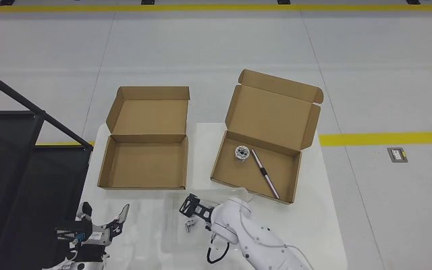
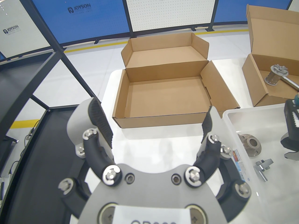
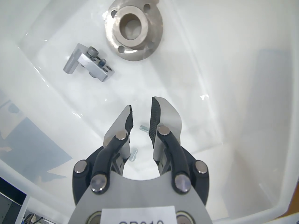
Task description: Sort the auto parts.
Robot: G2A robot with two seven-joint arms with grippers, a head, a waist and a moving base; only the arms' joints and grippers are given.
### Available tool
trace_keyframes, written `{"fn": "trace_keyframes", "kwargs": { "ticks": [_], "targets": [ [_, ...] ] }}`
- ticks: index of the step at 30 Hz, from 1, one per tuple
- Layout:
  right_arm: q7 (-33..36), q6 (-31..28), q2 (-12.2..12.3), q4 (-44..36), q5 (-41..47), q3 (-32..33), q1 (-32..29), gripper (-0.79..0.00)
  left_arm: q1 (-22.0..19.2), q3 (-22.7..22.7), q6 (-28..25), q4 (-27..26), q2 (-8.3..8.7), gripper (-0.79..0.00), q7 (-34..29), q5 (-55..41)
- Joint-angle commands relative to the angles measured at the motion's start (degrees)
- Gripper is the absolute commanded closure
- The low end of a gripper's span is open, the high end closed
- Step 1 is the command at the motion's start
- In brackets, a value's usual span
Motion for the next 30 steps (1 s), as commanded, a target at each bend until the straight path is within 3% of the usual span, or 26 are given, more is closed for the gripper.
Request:
{"fn": "trace_keyframes", "kwargs": {
  "ticks": [1, 8, 18, 30],
  "targets": [
    [0.14, -0.24, 0.39, -0.79, -0.24, 1.28, -0.5, -0.206, 0.0, 0.0, 0.0, 0.0, 0.0, -0.785, 0.0, 0.0],
    [3.38, -3.03, 1.74, -3.27, -2.29, 4.32, -2.44, -0.206, 0.0, 0.0, 0.0, 0.0, 0.0, -0.785, 0.0, 0.0],
    [6.5, -13.38, 3.76, -10.58, -0.37, 7.24, -7.33, -0.197, 0.0, 0.0, 0.0, 0.0, 0.0, -0.785, 0.0, 0.0],
    [5.53, -15.53, 3.5, -9.22, 0.95, 4.12, -6.78, -0.2, 0.0, 0.0, 0.0, 0.0, 0.0, -0.785, 0.0, 0.0]
  ]
}}
